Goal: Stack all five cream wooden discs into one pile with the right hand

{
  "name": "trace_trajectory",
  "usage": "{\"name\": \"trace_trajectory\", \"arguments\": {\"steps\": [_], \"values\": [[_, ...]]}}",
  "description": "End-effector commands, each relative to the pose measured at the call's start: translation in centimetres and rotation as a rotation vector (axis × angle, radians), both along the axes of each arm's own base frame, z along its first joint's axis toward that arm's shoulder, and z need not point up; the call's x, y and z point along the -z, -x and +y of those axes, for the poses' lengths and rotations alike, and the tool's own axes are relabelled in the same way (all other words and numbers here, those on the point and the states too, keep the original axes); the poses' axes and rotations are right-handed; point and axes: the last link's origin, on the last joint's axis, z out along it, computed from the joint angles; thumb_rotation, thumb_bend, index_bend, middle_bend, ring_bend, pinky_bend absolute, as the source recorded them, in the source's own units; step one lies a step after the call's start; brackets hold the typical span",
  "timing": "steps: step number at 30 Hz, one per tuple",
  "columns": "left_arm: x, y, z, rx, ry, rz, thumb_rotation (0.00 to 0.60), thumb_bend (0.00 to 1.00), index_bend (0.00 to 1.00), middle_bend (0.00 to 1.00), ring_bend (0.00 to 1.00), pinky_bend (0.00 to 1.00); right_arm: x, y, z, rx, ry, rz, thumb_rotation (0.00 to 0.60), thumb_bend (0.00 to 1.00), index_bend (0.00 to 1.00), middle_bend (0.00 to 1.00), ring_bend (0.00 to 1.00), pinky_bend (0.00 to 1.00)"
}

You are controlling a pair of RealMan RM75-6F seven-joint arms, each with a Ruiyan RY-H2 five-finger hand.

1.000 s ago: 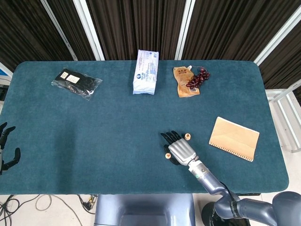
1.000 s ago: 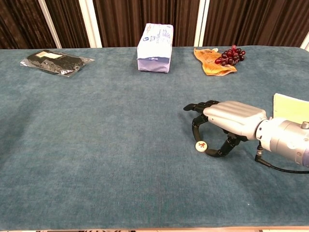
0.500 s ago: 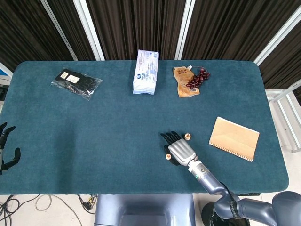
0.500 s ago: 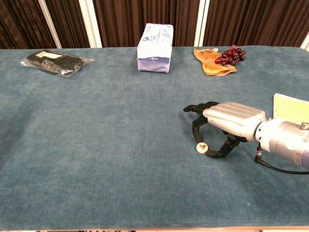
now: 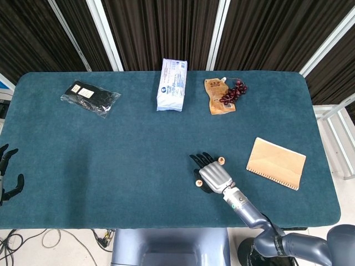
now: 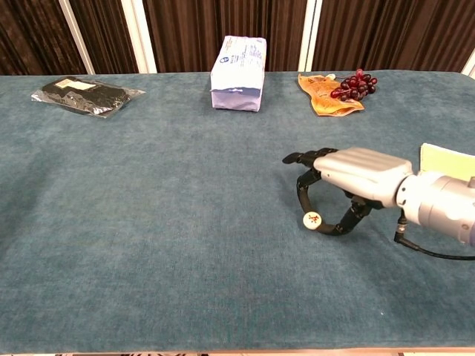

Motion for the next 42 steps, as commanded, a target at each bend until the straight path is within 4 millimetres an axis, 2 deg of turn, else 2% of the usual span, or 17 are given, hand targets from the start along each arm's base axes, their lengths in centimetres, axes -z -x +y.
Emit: {"name": "trace_trajectory", "arguments": {"steps": [1, 7, 14, 42], "values": [[0.0, 0.0, 0.0, 0.000, 0.000, -0.001, 0.600, 0.48, 0.16, 0.00, 0.00, 0.00, -1.0, -0.3, -0.5, 0.015, 0.005, -0.011, 0.600, 0.37, 0.56, 0.00, 0.00, 0.00], [0.0, 0.0, 0.0, 0.000, -0.001, -0.002, 0.600, 0.48, 0.16, 0.00, 0.00, 0.00, -4.5, -1.1, -2.8, 0.044, 0.038, 0.009, 0.600, 0.37, 0.56, 0.00, 0.00, 0.00], [0.0, 0.0, 0.0, 0.001, -0.001, -0.003, 0.600, 0.48, 0.16, 0.00, 0.00, 0.00, -6.4, -0.8, -4.5, 0.102, 0.054, 0.041, 0.600, 0.37, 0.56, 0.00, 0.00, 0.00], [0.0, 0.0, 0.0, -0.002, -0.004, -0.006, 0.600, 0.48, 0.16, 0.00, 0.00, 0.00, -6.2, 1.6, -7.0, 0.247, 0.073, 0.088, 0.600, 0.37, 0.56, 0.00, 0.00, 0.00]]}}
